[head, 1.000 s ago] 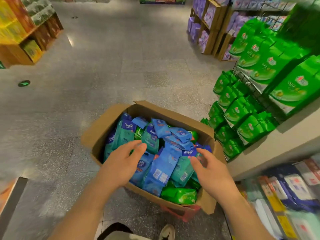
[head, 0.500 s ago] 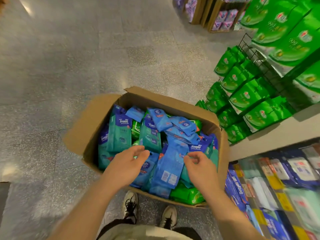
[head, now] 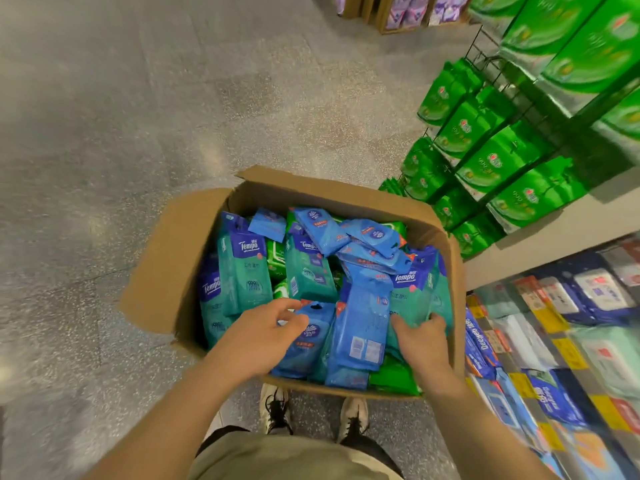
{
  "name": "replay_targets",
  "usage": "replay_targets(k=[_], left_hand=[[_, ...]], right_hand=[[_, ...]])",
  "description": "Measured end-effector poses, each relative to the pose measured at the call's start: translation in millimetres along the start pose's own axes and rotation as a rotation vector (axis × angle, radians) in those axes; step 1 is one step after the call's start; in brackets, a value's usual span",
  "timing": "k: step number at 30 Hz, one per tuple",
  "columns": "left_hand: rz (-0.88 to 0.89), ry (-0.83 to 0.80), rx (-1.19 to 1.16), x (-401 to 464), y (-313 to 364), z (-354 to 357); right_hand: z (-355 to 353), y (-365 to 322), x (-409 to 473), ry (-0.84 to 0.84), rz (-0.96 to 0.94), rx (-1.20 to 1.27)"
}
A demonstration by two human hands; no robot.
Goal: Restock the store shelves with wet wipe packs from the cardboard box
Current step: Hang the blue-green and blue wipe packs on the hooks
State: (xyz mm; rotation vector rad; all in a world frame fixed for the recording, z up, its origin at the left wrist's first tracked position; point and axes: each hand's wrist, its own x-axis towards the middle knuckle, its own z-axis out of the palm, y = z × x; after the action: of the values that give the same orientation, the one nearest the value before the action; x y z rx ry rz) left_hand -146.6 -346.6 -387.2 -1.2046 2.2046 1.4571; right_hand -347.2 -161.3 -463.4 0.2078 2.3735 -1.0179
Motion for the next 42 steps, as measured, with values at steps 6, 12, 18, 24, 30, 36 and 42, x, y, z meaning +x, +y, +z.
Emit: replay_targets(k=[6,12,18,24,30,36,42], left_hand=[[0.024,-0.047,-0.017,1.5,-6.3,2.7],[-0.022,-0.106,-0.251,4.8,-0.1,11.8],[-0.168,-0.228,-0.987,1.1,14.7,5.5],[-0.131,-0.001,-1.406,-15.6,-24.8,-27.8],[-0.214,0.226,-1.418,-34.7,-95.6,-55.7],[-0.236,0.353,-1.515,-50.9,-128.3,-62.3],[-0.209,0.449,-1.548,-53.8,-142.7,-59.5]], right_hand=[[-24.6,-3.1,-14.3,0.018,-0.145,-0.028],[-34.5,-14.4,-60.2,0.032,-0.315,0.163],[1.3,-58.7,-107.3,-0.501,-0.334,0.367],[72.6,-87.1,-128.1,-0.817,-0.341,0.137],[141.6,-91.3,-109.9,-0.677,-0.362,-0.075],[208.1,-97.7,-85.8,-0.517,-0.547,-0.415],[237.7,-98.5,-78.5,-0.532,-0.348,-0.316]])
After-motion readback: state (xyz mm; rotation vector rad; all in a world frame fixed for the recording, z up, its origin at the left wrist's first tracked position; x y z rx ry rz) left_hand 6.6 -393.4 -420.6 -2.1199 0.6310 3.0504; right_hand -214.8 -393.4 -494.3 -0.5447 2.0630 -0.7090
